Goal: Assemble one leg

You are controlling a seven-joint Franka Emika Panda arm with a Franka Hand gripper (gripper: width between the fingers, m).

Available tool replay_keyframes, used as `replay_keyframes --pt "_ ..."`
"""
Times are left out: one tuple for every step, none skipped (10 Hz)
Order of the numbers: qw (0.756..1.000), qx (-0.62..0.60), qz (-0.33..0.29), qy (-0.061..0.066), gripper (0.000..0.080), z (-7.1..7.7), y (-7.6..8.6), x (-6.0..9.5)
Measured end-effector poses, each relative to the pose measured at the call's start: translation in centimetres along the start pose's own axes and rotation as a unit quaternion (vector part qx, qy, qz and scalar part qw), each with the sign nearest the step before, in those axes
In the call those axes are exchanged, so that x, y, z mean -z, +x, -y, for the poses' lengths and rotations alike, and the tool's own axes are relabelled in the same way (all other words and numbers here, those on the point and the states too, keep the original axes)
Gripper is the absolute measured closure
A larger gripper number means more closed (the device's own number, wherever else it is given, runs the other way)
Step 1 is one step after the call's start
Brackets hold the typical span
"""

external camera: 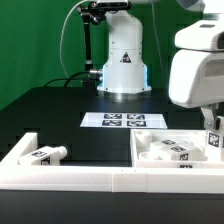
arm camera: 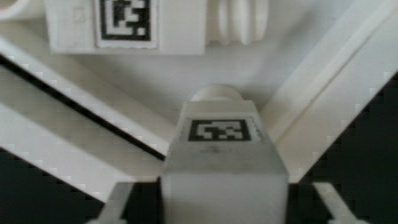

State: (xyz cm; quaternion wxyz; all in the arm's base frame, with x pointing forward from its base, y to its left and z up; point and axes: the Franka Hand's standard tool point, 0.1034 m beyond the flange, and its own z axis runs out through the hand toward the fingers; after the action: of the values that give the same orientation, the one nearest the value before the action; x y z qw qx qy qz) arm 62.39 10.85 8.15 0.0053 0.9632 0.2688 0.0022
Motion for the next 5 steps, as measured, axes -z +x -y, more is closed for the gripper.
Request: replay_keyframes --pt "1.0 -0.009 0.0 0.0 0.0512 0.01 0.01 0.0" --pt "0.999 -0.052 0.0 0.001 0.0512 0.04 0.02 0.0" --pt "0.996 -0.089 0.0 0.001 0.0512 0.05 0.02 0.0" --pt "0.993 -0.116 0.0 0.001 0.0512 0.05 0.03 0.0" --pt "0.99 -0.138 0.0 0.001 0.0512 0.06 0.03 0.0"
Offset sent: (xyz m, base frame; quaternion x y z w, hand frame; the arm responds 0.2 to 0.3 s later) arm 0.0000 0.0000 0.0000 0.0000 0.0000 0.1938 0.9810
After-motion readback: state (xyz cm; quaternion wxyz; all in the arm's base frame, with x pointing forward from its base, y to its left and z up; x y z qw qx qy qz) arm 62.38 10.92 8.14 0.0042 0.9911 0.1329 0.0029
